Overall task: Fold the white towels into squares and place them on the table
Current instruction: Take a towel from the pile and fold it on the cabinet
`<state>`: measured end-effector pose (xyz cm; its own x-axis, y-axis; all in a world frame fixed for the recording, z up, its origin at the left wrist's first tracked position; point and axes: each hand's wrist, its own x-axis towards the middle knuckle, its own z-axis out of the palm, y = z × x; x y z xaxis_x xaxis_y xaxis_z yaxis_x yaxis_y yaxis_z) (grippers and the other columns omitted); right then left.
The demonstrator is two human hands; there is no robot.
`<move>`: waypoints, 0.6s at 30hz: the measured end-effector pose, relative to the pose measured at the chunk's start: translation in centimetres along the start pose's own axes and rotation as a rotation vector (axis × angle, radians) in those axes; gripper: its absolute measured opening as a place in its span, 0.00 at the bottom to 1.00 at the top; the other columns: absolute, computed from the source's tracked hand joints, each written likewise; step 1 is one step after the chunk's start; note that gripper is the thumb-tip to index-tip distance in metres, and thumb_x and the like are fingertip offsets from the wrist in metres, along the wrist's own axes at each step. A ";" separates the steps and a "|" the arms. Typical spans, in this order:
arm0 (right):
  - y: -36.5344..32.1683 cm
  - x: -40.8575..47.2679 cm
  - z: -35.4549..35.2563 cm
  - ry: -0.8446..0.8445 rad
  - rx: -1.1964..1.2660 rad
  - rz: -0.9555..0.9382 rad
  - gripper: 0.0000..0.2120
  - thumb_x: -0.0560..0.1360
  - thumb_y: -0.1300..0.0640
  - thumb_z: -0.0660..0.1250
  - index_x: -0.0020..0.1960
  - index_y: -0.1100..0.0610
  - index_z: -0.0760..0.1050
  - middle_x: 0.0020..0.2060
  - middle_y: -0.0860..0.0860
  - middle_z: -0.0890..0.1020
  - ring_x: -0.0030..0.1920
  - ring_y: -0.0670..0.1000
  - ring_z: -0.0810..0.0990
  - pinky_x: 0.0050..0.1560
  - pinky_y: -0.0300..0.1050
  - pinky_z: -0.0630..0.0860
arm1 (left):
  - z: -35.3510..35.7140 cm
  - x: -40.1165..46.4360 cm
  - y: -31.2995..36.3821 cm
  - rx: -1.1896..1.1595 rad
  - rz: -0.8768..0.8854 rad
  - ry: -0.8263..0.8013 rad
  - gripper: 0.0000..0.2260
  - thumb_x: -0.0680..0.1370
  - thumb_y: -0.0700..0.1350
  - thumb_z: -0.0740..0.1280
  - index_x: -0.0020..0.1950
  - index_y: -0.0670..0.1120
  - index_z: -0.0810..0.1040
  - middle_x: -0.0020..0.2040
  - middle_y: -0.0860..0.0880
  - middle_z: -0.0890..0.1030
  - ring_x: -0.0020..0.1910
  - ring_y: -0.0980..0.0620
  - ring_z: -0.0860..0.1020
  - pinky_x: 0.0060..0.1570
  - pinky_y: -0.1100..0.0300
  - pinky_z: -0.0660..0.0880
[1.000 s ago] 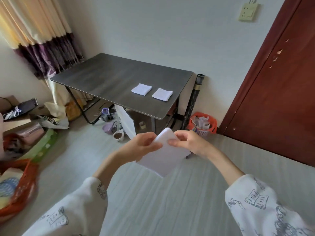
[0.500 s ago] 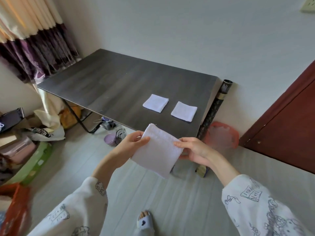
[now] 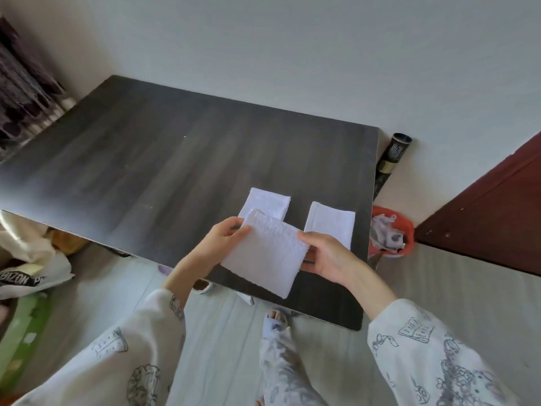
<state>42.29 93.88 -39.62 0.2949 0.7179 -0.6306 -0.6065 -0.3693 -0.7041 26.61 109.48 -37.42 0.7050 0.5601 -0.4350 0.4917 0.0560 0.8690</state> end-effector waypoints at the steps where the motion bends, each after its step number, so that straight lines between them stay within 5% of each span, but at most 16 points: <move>1: -0.7 1.3 -0.1 0.016 0.007 0.000 0.06 0.77 0.55 0.63 0.49 0.57 0.75 0.45 0.52 0.81 0.51 0.52 0.80 0.45 0.45 0.76 | -0.3 1.5 0.0 0.017 -0.008 0.003 0.08 0.79 0.51 0.61 0.52 0.49 0.76 0.43 0.50 0.81 0.39 0.54 0.79 0.37 0.60 0.76; 11: -5.2 10.8 -0.8 0.109 0.064 0.144 0.05 0.77 0.60 0.63 0.51 0.59 0.75 0.49 0.54 0.81 0.51 0.54 0.80 0.46 0.47 0.77 | -2.7 14.0 0.0 0.183 -0.049 0.005 0.06 0.80 0.50 0.60 0.48 0.55 0.76 0.40 0.52 0.82 0.38 0.54 0.78 0.37 0.61 0.74; 18: -5.0 16.2 -1.4 0.295 0.065 0.169 0.09 0.77 0.61 0.63 0.57 0.60 0.73 0.55 0.56 0.79 0.56 0.55 0.78 0.58 0.51 0.74 | -2.9 19.7 -2.7 0.312 -0.112 -0.071 0.08 0.80 0.51 0.58 0.55 0.51 0.73 0.45 0.47 0.81 0.43 0.47 0.77 0.40 0.55 0.74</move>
<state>51.07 106.50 -46.77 0.3812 0.4445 -0.8106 -0.7081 -0.4233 -0.5652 37.72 122.76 -47.64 0.6661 0.5054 -0.5485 0.6933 -0.1482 0.7053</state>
